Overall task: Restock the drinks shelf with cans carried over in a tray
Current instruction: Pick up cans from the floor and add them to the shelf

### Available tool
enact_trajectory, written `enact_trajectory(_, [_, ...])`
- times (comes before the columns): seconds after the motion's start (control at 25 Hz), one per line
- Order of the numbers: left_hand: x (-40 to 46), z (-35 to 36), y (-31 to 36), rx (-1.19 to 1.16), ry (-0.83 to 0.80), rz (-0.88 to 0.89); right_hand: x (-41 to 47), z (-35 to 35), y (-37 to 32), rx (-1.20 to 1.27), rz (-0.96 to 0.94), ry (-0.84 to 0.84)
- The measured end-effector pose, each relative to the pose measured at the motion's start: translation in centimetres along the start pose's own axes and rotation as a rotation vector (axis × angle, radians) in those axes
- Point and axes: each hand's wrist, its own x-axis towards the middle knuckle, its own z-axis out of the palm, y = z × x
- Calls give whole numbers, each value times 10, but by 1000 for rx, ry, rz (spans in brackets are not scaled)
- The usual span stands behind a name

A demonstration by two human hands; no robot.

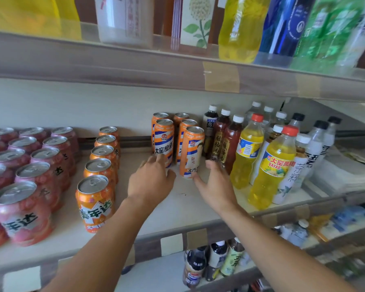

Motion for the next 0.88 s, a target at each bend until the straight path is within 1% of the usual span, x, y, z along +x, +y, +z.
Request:
enact_trajectory(0.12, [-11,-4,14,-36,-18,106,-24,-17,-8,-65,-85,87])
enact_trajectory(0.2, [-18,-5,26,-41,-14,173,-39,-30,-10,-113,-99,88])
enact_trajectory(0.36, [-45,-5,55,-51,-65,234,-72,-68,-3,-167,-76,73])
enact_trajectory(0.44, [-59,-5,66,-68,-72,241,-83,-85,3,-160,-57,82])
enact_trajectory(0.68, [-103,-2,88,-140,-19,258,-123,-111,16,-198,-30,53])
enact_trajectory(0.8, [-122,2,94,-106,-32,228,-148,-119,25,-226,-10,13])
enact_trajectory(0.88, [-139,2,98,-97,-74,223,-164,-124,30,-238,-6,-17])
